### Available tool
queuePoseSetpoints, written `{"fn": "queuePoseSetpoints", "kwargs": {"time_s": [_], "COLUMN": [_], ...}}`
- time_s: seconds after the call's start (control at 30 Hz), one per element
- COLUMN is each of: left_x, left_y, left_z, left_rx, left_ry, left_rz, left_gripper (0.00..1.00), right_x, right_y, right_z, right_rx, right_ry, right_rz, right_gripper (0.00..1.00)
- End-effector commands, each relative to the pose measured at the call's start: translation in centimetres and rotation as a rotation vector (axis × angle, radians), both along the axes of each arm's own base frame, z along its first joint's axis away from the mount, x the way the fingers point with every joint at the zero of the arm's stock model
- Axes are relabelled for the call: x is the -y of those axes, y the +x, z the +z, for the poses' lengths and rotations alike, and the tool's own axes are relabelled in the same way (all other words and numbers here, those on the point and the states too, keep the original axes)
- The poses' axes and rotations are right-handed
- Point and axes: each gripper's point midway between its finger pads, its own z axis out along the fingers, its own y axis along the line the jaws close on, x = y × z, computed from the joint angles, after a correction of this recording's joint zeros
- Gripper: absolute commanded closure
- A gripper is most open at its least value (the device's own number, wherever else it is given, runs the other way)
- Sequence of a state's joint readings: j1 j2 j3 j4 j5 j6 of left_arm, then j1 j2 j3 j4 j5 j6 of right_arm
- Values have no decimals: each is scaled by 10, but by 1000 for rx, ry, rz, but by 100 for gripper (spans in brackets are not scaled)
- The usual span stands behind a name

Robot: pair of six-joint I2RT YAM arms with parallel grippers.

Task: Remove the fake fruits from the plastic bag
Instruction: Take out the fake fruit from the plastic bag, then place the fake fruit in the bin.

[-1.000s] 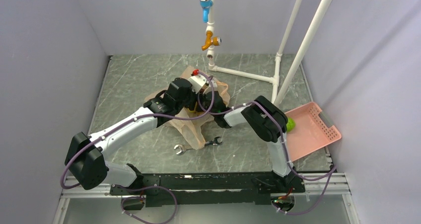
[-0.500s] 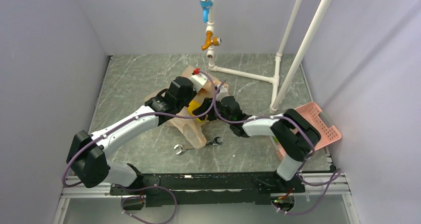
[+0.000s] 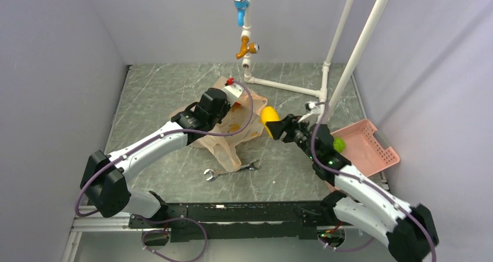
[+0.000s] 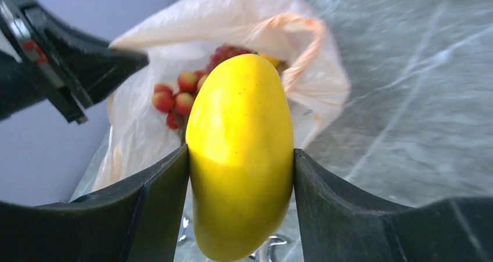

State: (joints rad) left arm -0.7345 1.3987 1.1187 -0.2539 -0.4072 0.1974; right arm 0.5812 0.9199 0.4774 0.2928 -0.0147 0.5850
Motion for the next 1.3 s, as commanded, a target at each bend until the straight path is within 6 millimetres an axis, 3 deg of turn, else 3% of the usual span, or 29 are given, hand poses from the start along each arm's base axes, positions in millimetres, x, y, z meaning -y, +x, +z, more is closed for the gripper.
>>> {"fn": "queuePoseSetpoints", "kwargs": {"time_s": [0.0, 0.03, 0.1, 0.17, 0.2, 0.3, 0.57, 0.67, 0.93, 1.27], "left_x": [5, 6, 6, 5, 4, 5, 11, 12, 8, 9], "left_y": [4, 4, 4, 4, 4, 4, 2, 1, -2, -2], "left_z": [22, 22, 22, 21, 20, 20, 21, 22, 26, 24], "left_rx": [44, 44, 43, 42, 42, 43, 30, 26, 48, 45], "left_ry": [-38, -41, -41, -34, -32, -37, -62, -68, -59, -53], "left_rz": [7, 3, 4, 10, 12, 10, -9, -15, -2, -4], "left_gripper": [100, 100, 100, 100, 100, 100, 100, 100, 100, 100], "right_x": [80, 100, 148, 206, 228, 266, 319, 336, 356, 354], "right_y": [2, 1, -6, -26, -33, -39, -31, -21, 11, 25], "right_z": [-14, -9, -19, -36, -35, -39, -69, -82, -100, -119], "right_rx": [-42, -32, -83, -175, -187, -280, -395, -448, -504, -513], "right_ry": [-61, -50, -94, -173, -207, -274, -193, -120, -169, -161], "right_rz": [-375, -473, -719, -1029, -1144, -1325, -1522, -1514, -1515, -1438], "right_gripper": [100, 100, 100, 100, 100, 100, 100, 100, 100, 82]}}
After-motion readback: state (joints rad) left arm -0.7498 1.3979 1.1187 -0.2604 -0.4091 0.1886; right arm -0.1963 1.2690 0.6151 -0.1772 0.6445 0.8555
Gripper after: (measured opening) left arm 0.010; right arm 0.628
